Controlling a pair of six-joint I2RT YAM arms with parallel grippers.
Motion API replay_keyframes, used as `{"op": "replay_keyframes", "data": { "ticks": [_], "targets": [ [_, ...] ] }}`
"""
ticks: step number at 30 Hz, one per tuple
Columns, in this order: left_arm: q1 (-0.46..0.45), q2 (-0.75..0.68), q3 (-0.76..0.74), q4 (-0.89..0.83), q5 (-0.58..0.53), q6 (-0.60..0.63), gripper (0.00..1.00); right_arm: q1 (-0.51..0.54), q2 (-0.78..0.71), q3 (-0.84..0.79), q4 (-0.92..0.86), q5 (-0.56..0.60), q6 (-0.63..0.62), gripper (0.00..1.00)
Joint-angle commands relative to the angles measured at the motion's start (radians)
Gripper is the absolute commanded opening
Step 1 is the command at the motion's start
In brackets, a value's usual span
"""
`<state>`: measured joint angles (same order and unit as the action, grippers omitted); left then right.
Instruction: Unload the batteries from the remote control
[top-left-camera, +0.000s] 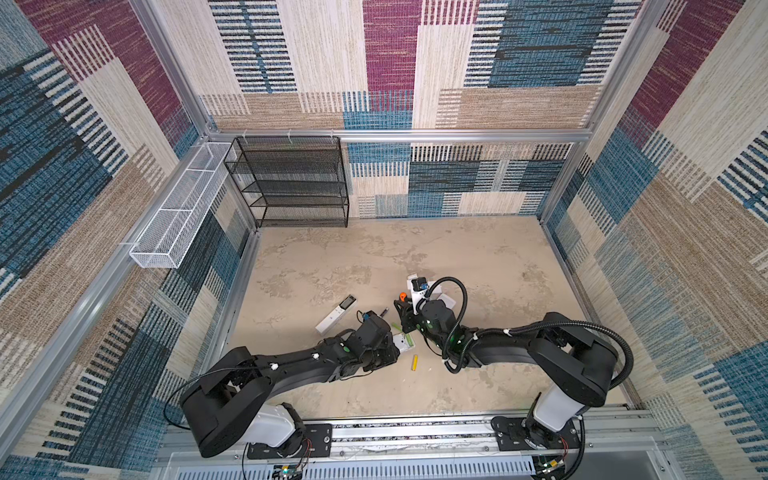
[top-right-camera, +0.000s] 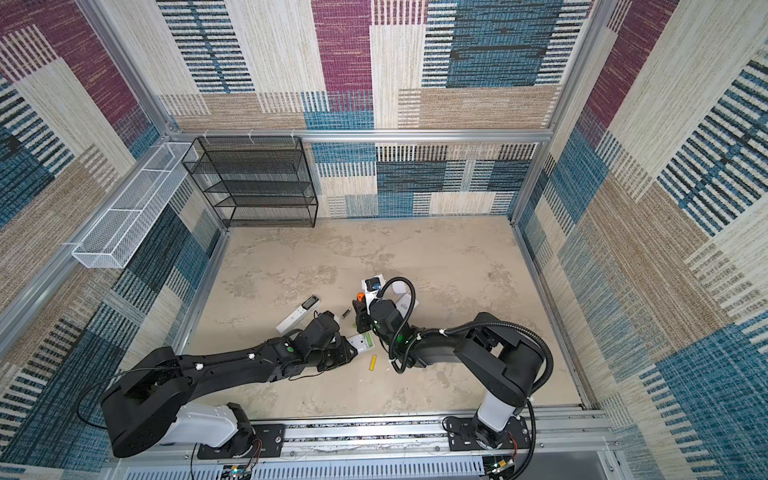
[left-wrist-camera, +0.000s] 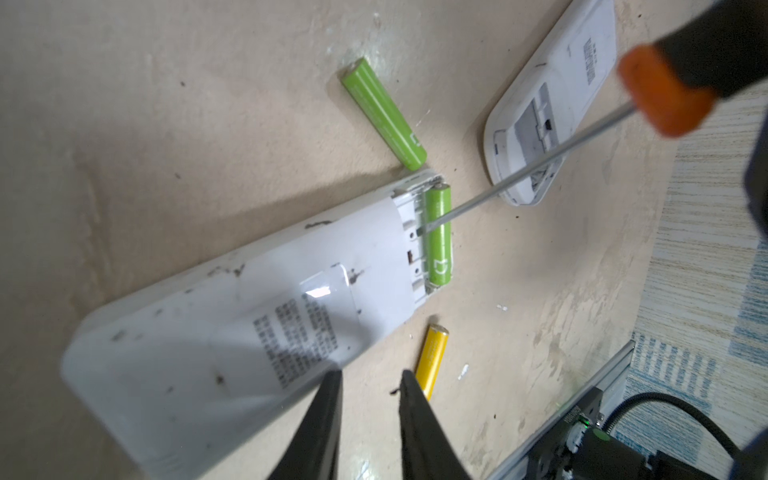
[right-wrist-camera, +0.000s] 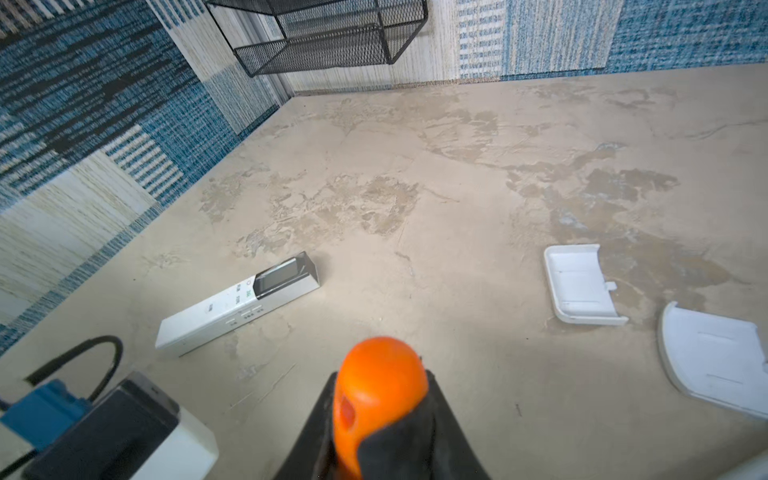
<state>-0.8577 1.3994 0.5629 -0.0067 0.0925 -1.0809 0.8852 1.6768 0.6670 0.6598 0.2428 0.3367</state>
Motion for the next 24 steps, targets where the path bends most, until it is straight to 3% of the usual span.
{"op": "replay_keyframes", "data": {
  "ticks": [1,14,24],
  "targets": [
    [0.002,0.013,-0.008,-0.148,-0.052,-0.017,0.29,0.009,0.005,0.009,-0.009,0.05,-0.082,0.0],
    [0.003,0.03,-0.001,-0.148,-0.047,-0.016,0.29,0.057,0.016,0.043,-0.028,0.122,-0.247,0.0],
    [0.003,0.032,-0.003,-0.148,-0.048,-0.018,0.28,0.063,-0.012,0.051,-0.036,0.148,-0.266,0.0]
  ]
}}
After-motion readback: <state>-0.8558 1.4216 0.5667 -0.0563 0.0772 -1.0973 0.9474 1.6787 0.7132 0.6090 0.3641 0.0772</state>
